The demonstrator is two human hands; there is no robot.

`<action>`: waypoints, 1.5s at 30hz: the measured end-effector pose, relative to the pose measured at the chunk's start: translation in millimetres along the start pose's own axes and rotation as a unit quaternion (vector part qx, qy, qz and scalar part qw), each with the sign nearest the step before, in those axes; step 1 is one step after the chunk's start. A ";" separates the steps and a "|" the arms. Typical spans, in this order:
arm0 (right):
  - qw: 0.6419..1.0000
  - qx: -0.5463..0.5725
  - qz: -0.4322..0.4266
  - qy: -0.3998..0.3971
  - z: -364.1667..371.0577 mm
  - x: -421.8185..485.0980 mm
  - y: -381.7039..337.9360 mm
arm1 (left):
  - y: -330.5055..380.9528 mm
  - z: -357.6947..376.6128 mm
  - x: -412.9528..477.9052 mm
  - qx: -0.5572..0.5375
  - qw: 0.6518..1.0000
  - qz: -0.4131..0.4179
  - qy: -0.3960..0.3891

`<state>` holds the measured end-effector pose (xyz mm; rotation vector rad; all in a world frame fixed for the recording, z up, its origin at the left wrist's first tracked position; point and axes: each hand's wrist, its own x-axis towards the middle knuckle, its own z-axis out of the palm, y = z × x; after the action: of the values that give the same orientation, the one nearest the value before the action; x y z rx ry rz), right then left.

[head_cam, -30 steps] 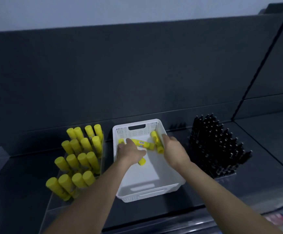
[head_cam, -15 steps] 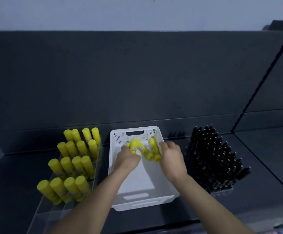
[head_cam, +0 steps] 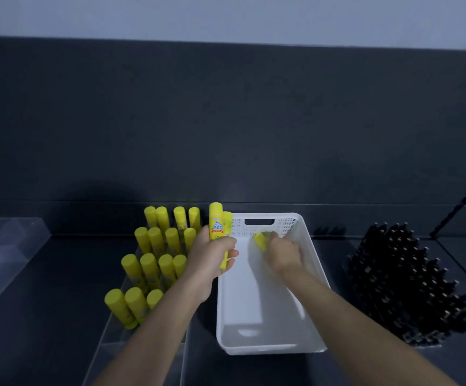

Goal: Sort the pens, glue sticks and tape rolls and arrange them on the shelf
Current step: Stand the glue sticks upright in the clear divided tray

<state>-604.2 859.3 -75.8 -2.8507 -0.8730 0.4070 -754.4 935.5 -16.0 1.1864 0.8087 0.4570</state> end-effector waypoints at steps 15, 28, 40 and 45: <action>0.747 0.650 0.015 -0.138 -20.8 -46.3 -6.9 | 0.7 -12.6 -38.3 0.006 0.999 0.003 -0.034; 0.658 0.734 -0.113 -0.123 -53.8 -144.3 -42.6 | 25.0 -55.8 -105.5 0.021 0.988 0.150 0.001; 0.755 0.644 -0.124 -0.013 -1.4 -221.0 -135.2 | 27.3 -219.1 -146.6 0.224 0.956 0.191 -0.008; 0.793 0.600 -0.101 0.019 27.5 -227.5 -155.8 | 19.3 -242.9 -142.0 0.300 0.935 0.189 0.015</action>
<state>-875.8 860.3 -21.1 -1.5599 -0.5544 0.5843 -1028.5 996.6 10.0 1.9277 0.7688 0.5615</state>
